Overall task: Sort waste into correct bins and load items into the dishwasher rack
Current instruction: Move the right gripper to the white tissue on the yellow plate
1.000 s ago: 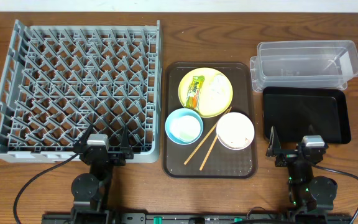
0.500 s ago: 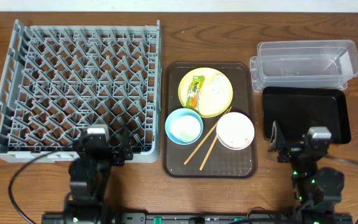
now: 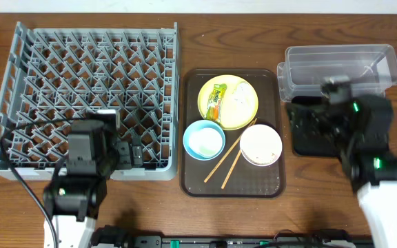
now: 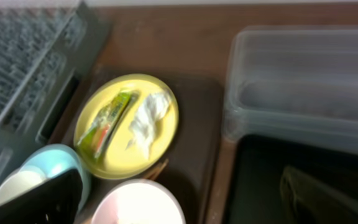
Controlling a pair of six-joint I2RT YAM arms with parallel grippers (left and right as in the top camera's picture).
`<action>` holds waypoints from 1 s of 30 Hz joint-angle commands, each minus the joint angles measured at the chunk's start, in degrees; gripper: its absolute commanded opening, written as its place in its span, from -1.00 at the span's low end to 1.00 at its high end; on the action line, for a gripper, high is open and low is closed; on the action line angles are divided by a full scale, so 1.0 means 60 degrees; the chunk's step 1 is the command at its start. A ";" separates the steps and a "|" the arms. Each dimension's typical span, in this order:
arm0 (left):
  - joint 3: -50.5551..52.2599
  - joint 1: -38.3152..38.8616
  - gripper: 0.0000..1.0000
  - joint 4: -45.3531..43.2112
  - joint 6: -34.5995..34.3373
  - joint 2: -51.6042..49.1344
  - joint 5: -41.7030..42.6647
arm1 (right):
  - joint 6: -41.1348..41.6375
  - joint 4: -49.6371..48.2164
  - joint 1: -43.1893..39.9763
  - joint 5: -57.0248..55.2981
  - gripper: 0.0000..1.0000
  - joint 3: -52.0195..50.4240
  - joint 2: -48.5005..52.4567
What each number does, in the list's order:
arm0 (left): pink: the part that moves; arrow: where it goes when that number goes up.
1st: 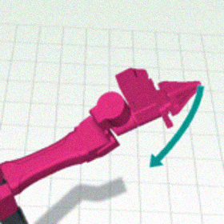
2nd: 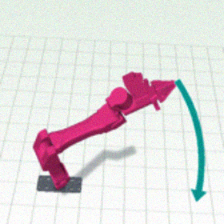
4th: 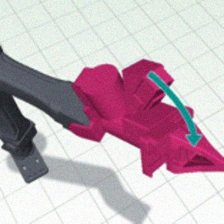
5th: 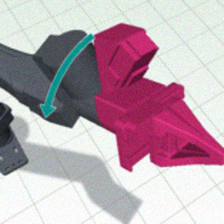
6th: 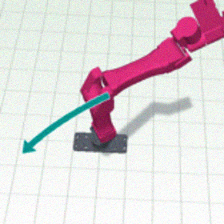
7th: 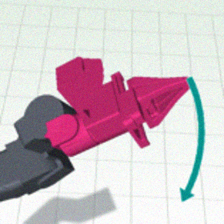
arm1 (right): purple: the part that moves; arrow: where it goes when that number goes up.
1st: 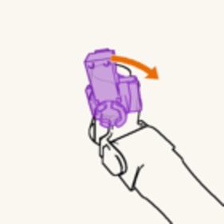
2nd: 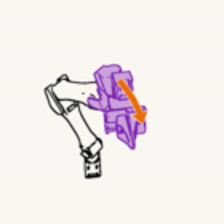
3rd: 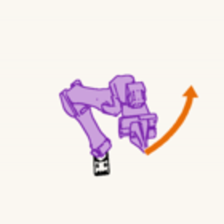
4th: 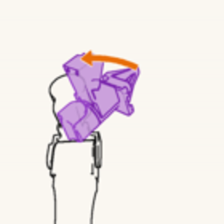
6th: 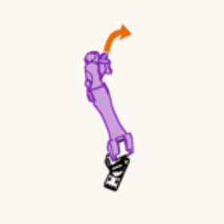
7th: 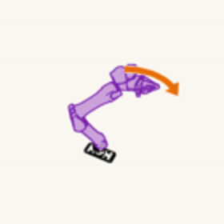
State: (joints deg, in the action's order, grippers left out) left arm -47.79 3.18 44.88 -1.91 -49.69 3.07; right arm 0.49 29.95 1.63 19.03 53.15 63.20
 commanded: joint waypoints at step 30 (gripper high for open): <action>-0.0943 0.0004 0.96 0.0608 -0.0124 -0.0783 0.0098 | 0.1501 -0.0288 0.3184 -0.1494 0.21 0.4124 0.8102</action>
State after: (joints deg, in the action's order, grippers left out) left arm -52.05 3.18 48.42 -1.91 -54.39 3.07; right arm 6.76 28.88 19.51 12.88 76.93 110.19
